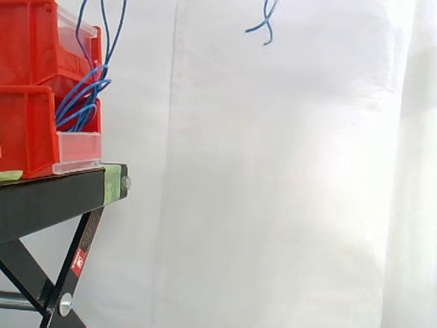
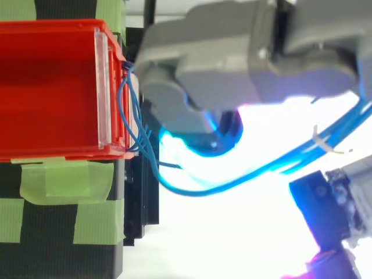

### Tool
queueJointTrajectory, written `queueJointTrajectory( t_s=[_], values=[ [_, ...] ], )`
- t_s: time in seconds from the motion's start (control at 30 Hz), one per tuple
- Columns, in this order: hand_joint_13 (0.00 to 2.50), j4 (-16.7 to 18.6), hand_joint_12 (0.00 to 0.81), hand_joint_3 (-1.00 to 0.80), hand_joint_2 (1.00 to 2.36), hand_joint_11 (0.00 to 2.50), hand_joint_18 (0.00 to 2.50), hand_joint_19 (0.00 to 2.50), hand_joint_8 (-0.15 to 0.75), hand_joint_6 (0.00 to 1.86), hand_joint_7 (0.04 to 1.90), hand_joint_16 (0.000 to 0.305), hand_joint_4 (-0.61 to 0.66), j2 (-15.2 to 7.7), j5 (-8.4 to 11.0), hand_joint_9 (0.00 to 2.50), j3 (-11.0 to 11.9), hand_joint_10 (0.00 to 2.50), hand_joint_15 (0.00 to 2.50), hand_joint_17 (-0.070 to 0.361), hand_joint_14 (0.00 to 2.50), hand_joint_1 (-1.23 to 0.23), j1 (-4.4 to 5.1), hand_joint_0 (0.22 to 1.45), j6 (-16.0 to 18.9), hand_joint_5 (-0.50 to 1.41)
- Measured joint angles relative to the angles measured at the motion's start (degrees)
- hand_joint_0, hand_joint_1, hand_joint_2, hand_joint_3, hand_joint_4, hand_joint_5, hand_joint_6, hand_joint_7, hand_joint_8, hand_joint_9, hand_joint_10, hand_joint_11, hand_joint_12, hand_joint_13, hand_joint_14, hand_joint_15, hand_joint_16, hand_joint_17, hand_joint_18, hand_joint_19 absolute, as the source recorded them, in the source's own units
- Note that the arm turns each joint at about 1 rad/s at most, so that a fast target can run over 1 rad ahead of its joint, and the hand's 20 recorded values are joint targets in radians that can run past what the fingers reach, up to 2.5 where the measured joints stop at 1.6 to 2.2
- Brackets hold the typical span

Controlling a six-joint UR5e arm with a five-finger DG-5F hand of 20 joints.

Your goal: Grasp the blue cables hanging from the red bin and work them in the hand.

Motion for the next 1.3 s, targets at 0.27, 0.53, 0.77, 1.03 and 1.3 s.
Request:
queueJointTrajectory(
  t_s=[0.27,0.53,0.77,1.03,1.3],
  values=[
    [2.07,-5.13,0.704,-0.47,1.02,2.50,2.42,0.76,0.510,0.00,1.62,0.209,0.25,0.00,8.25,1.91,-0.01,2.50,2.08,0.157,2.50,-0.72,0.54,0.89,12.43,0.73],
    [2.07,-9.51,0.704,-0.46,1.02,2.50,2.42,0.76,0.510,0.00,1.62,0.209,0.25,-0.05,9.70,1.91,-0.35,2.50,2.08,0.157,2.50,-0.72,1.22,0.89,24.66,0.73],
    [2.07,-11.10,0.704,-0.47,1.02,2.50,2.42,0.76,0.510,0.00,1.62,0.209,0.24,-0.07,11.67,1.91,-2.53,2.50,2.08,0.157,2.50,-0.72,1.95,0.89,35.08,0.73],
    [2.07,-10.74,0.704,-0.47,1.02,2.50,2.42,0.76,0.510,0.00,1.61,0.209,0.25,-0.07,12.89,1.91,-5.63,2.50,2.08,0.157,2.50,-0.72,2.84,0.89,46.24,0.73],
    [2.07,-10.55,0.704,-0.48,1.02,2.50,2.42,0.76,0.510,0.00,1.62,0.209,0.24,-0.04,13.62,1.91,-6.23,2.50,2.08,0.157,2.50,-0.72,3.35,0.89,48.05,0.73]
  ],
)
